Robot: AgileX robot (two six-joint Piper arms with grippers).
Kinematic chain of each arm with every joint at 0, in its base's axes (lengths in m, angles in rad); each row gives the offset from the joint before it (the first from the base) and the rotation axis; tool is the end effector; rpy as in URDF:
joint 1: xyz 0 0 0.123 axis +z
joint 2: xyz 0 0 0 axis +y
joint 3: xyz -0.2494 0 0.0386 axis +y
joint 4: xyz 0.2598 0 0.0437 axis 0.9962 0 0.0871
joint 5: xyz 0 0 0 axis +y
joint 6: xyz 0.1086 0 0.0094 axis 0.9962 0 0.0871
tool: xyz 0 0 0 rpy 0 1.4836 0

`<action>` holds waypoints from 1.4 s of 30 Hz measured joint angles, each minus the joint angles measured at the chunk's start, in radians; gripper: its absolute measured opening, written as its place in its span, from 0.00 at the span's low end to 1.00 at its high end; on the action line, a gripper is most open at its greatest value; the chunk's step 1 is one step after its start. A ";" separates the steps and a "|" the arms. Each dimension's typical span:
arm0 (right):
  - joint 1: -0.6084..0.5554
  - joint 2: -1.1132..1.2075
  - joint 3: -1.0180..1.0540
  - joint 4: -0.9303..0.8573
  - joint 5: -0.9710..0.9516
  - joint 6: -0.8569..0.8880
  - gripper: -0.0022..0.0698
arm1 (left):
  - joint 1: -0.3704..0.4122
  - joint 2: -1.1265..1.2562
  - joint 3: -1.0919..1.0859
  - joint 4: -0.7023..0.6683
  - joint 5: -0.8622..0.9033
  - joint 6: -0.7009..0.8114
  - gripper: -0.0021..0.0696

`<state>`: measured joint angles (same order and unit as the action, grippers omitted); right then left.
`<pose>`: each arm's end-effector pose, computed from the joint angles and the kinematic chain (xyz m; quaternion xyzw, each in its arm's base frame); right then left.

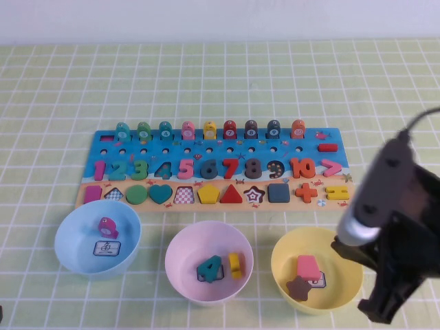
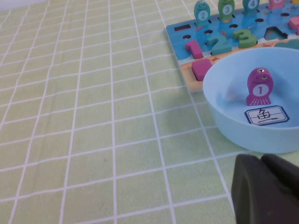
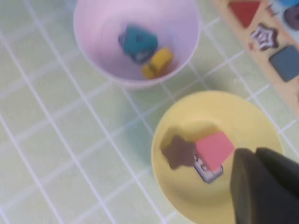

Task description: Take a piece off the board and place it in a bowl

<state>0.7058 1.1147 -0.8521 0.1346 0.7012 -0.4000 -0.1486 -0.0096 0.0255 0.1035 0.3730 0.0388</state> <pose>0.1893 0.1738 0.2555 -0.4642 0.8161 0.1093 0.3266 0.1141 -0.0129 0.1665 0.1027 0.7982 0.0112 0.5935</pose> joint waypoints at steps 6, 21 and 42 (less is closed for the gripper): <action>0.000 -0.160 0.125 0.082 -0.076 0.073 0.01 | 0.000 0.000 0.000 0.000 0.000 0.000 0.02; 0.000 -0.506 0.244 0.004 -0.035 0.079 0.01 | 0.000 0.000 0.000 0.000 0.000 0.000 0.02; -0.600 -1.016 0.872 0.065 -0.755 0.080 0.01 | 0.000 0.000 0.000 0.000 0.000 0.000 0.02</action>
<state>0.1057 0.0984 0.0204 0.1992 -0.0540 -0.3195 -0.1486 -0.0096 0.0255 0.1035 0.3730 0.0388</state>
